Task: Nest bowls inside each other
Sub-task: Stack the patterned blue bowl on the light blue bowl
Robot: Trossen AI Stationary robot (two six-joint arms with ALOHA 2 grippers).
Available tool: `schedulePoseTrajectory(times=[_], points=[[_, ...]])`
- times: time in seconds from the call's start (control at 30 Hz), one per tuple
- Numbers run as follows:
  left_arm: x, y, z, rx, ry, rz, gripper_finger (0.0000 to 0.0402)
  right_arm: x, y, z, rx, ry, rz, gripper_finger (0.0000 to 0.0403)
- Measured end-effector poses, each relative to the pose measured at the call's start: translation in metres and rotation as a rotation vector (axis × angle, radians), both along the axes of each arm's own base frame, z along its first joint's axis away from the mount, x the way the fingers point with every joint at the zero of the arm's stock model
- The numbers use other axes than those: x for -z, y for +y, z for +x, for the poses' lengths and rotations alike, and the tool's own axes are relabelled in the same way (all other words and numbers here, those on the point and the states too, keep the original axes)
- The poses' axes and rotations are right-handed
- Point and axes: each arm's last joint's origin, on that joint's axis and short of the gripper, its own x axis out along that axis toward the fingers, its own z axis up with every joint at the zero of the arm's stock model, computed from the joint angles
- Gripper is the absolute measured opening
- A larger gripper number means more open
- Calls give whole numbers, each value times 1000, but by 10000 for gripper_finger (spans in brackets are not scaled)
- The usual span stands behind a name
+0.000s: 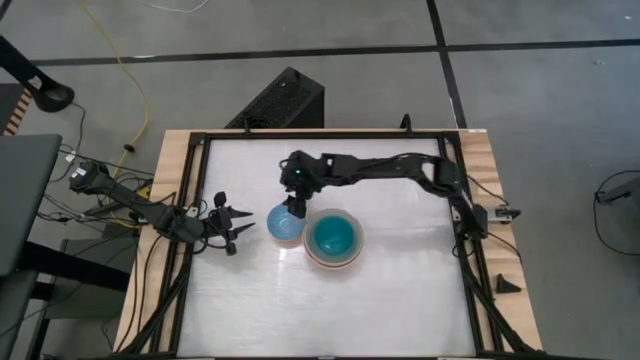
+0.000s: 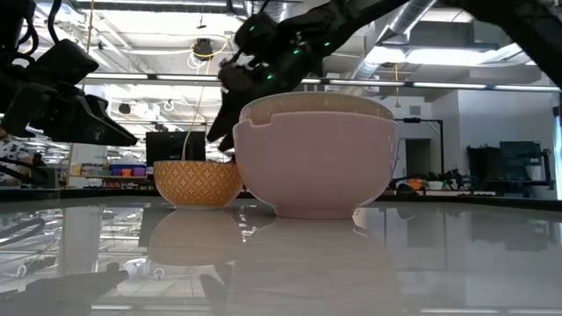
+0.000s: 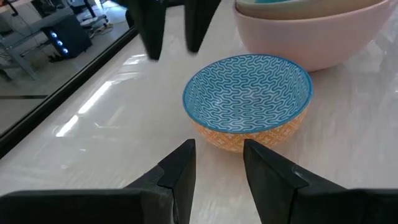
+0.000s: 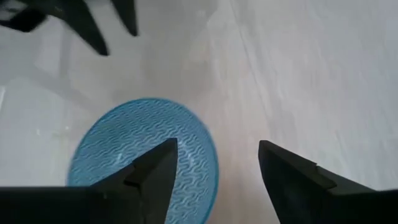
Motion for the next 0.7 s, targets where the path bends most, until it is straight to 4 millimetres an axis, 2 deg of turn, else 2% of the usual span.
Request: schedulePoseTrajectory(times=[0.17, 0.3, 0.7], points=[[0, 0, 0, 4, -1, -2, 125, 20, -3, 19, -21, 97, 0, 260], [0, 0, 0, 8, -1, -4, 125, 19, 1, 26, -51, 101, -19, 260], [0, -1, 0, 21, 2, -9, 125, 25, 5, 23, -96, 163, -47, 259]])
